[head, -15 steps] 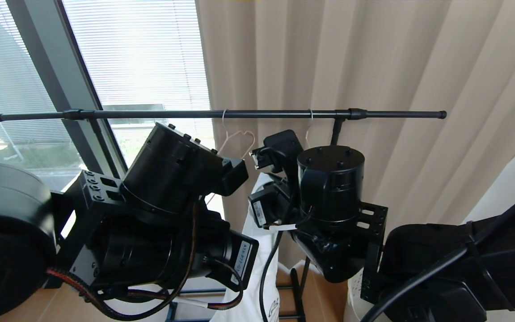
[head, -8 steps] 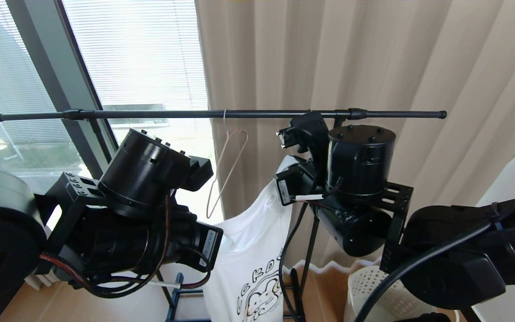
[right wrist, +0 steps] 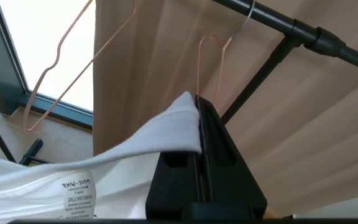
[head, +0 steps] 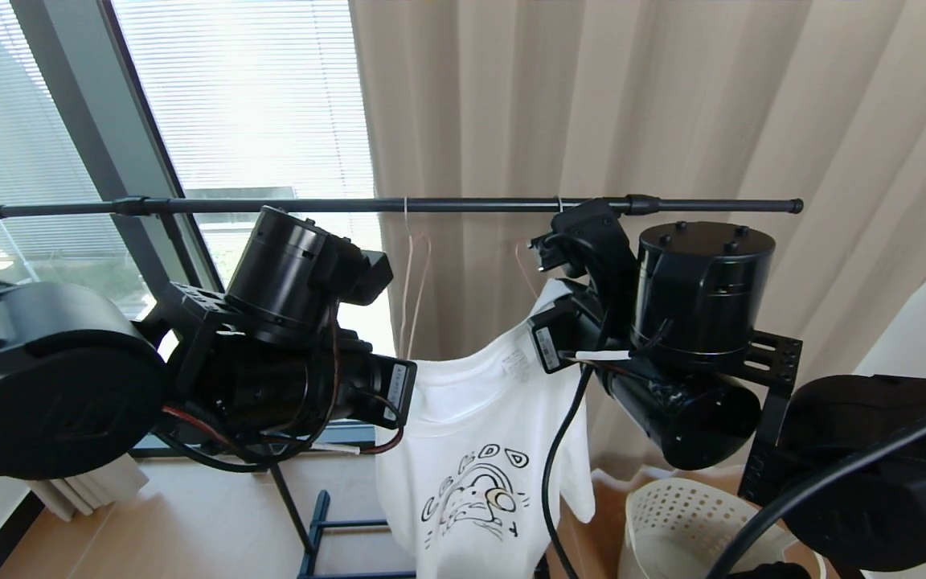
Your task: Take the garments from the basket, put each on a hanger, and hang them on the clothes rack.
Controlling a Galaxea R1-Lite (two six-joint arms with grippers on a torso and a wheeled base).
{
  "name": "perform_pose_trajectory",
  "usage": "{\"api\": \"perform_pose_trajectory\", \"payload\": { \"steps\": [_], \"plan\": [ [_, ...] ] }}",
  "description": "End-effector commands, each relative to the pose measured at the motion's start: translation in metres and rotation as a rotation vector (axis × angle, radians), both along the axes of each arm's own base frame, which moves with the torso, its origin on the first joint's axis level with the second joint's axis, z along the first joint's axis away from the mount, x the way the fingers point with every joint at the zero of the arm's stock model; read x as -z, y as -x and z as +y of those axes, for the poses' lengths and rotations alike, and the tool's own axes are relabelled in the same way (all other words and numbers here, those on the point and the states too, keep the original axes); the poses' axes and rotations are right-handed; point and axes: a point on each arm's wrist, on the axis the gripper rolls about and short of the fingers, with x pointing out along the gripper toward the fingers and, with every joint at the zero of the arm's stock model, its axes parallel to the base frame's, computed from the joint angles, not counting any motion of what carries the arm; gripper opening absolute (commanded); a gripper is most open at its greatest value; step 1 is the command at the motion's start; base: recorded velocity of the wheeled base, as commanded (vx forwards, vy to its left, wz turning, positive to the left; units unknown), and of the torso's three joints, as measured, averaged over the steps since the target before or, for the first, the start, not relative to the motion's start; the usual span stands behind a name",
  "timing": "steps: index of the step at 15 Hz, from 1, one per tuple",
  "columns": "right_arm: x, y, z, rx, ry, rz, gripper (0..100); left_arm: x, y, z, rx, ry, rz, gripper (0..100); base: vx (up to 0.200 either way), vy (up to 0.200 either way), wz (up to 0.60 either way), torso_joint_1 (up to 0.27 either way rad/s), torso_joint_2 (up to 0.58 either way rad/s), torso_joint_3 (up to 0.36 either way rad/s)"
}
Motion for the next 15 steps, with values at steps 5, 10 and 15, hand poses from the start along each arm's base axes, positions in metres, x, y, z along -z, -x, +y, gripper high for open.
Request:
{"api": "perform_pose_trajectory", "payload": {
  "steps": [5, 10, 15],
  "plan": [
    [0.0, -0.006, -0.005, 0.021, 0.003, -0.001, 0, 0.009, -0.004, -0.004, 0.011, -0.028, 0.018, 100, 0.0, 0.0, 0.0, 0.0, 0.0, 0.0],
    [0.001, -0.016, -0.014, 0.059, 0.01, -0.002, 0, 0.005, -0.002, -0.002, 0.009, -0.016, 0.009, 100, 0.0, 0.0, 0.0, 0.0, 0.0, 0.0],
    [0.0, -0.015, -0.015, 0.06, 0.008, -0.004, 0, 0.007, -0.012, -0.004, -0.012, -0.001, -0.009, 100, 0.0, 0.0, 0.0, 0.0, 0.0, 0.0]
  ]
}}
